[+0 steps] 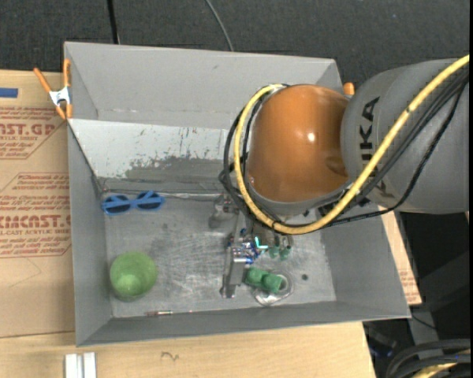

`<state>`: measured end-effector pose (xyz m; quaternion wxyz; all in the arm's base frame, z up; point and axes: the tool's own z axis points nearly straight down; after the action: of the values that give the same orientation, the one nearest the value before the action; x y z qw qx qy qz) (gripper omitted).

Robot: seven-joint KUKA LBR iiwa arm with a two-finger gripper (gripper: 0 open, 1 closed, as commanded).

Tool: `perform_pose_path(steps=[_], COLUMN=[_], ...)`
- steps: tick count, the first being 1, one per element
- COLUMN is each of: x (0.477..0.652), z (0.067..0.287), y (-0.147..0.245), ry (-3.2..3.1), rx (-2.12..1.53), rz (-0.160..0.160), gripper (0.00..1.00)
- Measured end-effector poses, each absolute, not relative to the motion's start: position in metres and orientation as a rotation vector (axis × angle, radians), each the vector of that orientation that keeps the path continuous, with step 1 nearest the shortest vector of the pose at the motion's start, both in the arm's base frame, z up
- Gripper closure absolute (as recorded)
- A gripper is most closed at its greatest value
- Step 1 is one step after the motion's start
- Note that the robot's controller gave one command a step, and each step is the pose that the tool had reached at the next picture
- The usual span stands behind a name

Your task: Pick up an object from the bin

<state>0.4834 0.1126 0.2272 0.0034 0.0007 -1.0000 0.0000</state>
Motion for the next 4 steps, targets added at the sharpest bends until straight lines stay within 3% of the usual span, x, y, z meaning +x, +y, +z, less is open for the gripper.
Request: perform_pose_path(steps=[1, 2, 3, 4], x=[0.493, 0.529, 0.530, 0.546], z=[0.160, 0.081, 0.084, 0.183], y=[0.048, 0.000, 0.000, -0.040], ry=[-3.134, -3.112, -3.113, -2.718], rx=[0.099, 0.486, 0.485, 1.586], rz=[0.004, -0.004, -0.003, 0.002], gripper=[0.00, 0.00, 1.00, 1.00])
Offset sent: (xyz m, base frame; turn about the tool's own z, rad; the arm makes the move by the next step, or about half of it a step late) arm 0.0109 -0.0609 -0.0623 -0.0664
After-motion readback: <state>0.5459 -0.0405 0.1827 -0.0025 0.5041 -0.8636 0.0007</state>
